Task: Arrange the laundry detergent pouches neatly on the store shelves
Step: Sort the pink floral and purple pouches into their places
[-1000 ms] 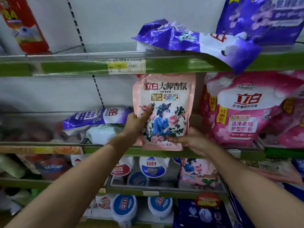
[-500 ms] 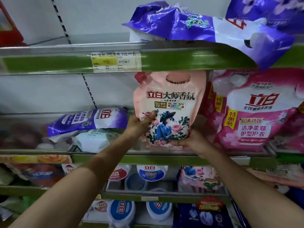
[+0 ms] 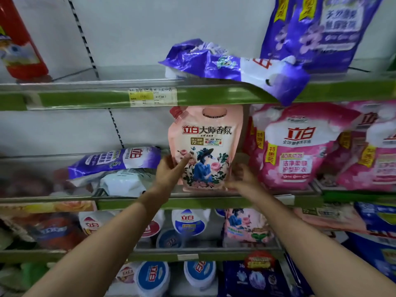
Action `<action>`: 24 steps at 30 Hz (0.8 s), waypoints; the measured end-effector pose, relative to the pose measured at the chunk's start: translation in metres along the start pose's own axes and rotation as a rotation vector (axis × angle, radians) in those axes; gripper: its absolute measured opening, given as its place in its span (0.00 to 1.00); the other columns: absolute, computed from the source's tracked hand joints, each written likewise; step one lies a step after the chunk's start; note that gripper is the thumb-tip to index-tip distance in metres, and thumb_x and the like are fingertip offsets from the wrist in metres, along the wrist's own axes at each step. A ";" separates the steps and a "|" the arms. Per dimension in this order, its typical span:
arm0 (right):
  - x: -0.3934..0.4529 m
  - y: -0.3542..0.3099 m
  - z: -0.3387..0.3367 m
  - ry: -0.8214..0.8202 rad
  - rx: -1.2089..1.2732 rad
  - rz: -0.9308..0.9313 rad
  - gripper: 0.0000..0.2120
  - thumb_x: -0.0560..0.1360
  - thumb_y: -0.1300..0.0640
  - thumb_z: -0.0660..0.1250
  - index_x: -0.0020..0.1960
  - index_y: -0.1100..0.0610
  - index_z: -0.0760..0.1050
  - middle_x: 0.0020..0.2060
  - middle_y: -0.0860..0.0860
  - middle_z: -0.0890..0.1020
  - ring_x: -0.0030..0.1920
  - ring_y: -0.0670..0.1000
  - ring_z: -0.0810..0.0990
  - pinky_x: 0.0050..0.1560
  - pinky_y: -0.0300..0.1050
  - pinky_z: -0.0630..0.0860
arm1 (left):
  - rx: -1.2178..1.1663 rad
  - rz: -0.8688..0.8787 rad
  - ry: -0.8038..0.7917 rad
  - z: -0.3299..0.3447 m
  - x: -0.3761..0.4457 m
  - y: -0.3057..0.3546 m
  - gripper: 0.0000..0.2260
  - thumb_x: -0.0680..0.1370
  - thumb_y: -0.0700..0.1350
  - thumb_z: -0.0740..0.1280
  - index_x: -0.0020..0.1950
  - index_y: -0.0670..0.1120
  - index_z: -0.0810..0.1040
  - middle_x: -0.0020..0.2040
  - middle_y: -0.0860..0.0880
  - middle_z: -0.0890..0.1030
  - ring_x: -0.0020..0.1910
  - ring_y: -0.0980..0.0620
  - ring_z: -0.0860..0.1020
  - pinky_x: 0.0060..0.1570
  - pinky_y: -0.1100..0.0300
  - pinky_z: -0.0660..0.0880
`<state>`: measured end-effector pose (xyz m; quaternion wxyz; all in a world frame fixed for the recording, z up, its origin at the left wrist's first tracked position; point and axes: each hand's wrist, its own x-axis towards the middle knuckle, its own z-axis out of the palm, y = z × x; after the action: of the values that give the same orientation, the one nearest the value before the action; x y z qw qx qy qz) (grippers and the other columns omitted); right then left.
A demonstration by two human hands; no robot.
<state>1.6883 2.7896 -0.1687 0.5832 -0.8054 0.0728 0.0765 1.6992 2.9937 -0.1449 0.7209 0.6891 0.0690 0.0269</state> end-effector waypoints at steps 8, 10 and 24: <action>-0.103 -0.072 -0.027 0.135 0.368 -0.058 0.17 0.76 0.65 0.68 0.63 0.57 0.72 0.57 0.55 0.79 0.54 0.52 0.80 0.54 0.48 0.79 | 0.012 0.021 0.159 0.005 -0.083 0.064 0.14 0.78 0.41 0.66 0.63 0.42 0.73 0.59 0.44 0.79 0.58 0.45 0.78 0.60 0.52 0.75; -0.126 -0.098 -0.037 0.124 0.524 -0.067 0.13 0.76 0.63 0.68 0.59 0.56 0.72 0.54 0.55 0.81 0.52 0.52 0.81 0.54 0.51 0.79 | -0.018 0.083 0.116 0.007 -0.103 0.092 0.10 0.78 0.41 0.66 0.59 0.45 0.75 0.58 0.44 0.80 0.58 0.47 0.78 0.61 0.51 0.75; -0.137 -0.205 -0.103 0.192 0.814 0.078 0.25 0.79 0.56 0.64 0.72 0.63 0.62 0.68 0.60 0.69 0.67 0.57 0.71 0.69 0.52 0.68 | 0.059 0.477 0.061 0.011 -0.095 0.225 0.08 0.79 0.40 0.64 0.57 0.45 0.77 0.50 0.51 0.80 0.49 0.57 0.78 0.48 0.69 0.72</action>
<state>1.6010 2.7588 0.0813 0.8411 -0.5093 0.1815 -0.0122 1.6194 2.9806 0.0863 0.6714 0.7054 -0.0731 0.2152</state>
